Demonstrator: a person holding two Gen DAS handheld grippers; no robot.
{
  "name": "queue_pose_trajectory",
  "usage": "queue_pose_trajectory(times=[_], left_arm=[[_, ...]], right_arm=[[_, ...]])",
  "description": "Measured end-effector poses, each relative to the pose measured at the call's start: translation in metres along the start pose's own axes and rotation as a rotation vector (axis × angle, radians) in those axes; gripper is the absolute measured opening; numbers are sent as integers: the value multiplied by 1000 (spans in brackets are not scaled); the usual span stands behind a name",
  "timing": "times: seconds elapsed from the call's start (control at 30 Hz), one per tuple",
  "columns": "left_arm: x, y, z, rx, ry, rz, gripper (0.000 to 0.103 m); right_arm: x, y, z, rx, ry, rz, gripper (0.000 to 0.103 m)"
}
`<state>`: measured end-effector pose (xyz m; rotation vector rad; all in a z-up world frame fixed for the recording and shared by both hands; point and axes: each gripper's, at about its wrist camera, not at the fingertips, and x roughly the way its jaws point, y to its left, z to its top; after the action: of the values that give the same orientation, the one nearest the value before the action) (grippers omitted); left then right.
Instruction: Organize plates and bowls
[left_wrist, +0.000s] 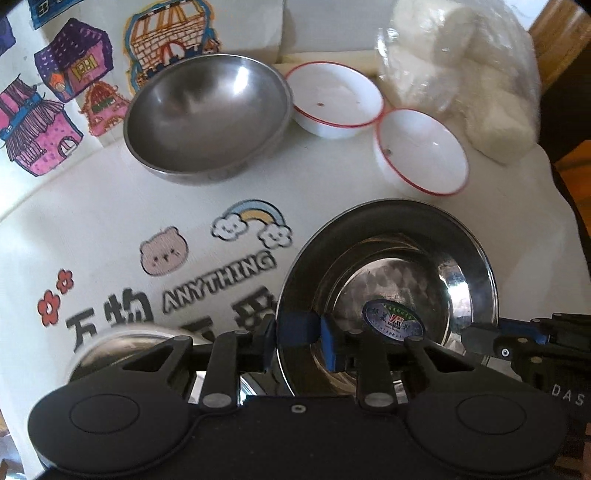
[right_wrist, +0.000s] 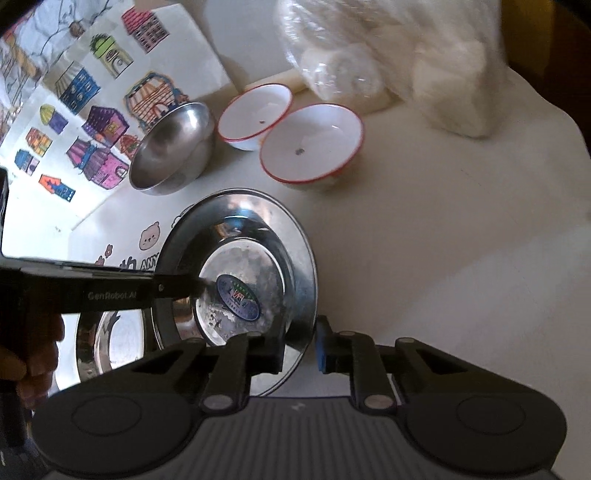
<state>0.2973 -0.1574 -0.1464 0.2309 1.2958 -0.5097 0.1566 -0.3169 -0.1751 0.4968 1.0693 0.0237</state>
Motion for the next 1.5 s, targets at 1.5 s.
queue_pose_trajectory(times=[1.5], left_arm=[[-87, 129, -81, -269, -40, 74, 25]], right_arm=[[6, 132, -21, -162, 106, 135, 17]])
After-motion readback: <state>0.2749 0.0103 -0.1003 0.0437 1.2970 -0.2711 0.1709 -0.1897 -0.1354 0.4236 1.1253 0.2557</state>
